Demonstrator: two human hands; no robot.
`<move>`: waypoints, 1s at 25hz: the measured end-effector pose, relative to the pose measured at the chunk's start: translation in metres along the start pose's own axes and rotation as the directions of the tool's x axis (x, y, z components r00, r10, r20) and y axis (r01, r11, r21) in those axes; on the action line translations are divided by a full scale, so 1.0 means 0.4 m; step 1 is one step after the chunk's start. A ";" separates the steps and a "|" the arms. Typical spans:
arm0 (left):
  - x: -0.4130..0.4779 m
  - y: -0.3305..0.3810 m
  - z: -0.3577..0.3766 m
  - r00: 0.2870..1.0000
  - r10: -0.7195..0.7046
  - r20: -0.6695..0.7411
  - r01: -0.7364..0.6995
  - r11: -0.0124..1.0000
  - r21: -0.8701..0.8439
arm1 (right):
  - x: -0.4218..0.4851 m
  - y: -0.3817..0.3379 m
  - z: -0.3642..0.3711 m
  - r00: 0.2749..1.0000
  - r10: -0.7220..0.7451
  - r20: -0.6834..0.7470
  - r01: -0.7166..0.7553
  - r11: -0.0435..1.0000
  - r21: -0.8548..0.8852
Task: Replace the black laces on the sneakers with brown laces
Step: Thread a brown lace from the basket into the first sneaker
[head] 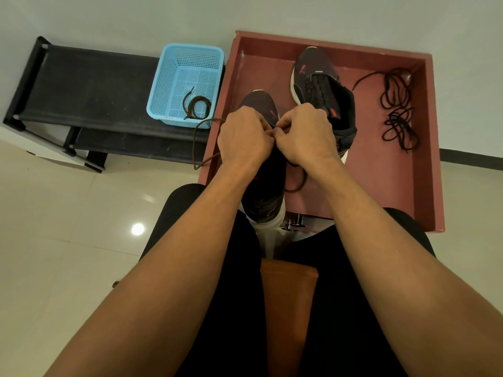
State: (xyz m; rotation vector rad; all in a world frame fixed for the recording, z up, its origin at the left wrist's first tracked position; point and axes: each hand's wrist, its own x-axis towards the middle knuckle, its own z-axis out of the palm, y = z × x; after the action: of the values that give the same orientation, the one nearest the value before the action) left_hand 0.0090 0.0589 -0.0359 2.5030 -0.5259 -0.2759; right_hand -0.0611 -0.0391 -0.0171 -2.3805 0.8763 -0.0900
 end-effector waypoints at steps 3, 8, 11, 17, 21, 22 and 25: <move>0.022 -0.015 -0.009 0.995 -0.016 0.098 0.023 0.997 -0.072 | 0.014 0.016 -0.013 0.997 0.026 0.079 -0.031 0.998 0.056; 0.033 -0.026 -0.010 0.994 0.043 0.105 -0.033 0.995 -0.094 | 0.017 0.026 -0.006 0.998 0.030 0.047 -0.031 0.999 0.032; 0.037 -0.033 -0.012 0.993 0.053 0.110 -0.042 0.994 -0.099 | 0.017 0.020 -0.007 0.999 0.021 0.049 -0.021 1.000 0.001; 0.029 -0.044 -0.028 0.983 0.127 0.135 -0.128 0.992 -0.001 | 0.005 -0.002 -0.019 0.995 0.026 0.092 -0.009 0.984 -0.175; 0.027 -0.049 -0.041 0.988 0.099 0.115 -0.100 0.995 0.005 | -0.010 0.003 -0.053 0.993 0.044 0.113 -0.008 0.955 -0.297; 0.025 -0.047 -0.044 0.988 0.102 0.115 -0.104 0.995 0.008 | -0.018 0.005 -0.058 0.987 0.053 0.155 0.003 0.941 -0.339; 0.006 -0.032 -0.055 0.991 0.125 0.040 -0.129 0.986 0.110 | -0.030 0.015 -0.054 0.961 0.071 0.266 0.042 0.917 -0.396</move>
State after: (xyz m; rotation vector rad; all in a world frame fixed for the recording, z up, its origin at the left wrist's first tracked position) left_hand 0.0219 0.0783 -0.0253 2.5632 -0.7299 -0.2446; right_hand -0.0795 -0.0462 -0.0009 -2.6703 0.8372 0.4610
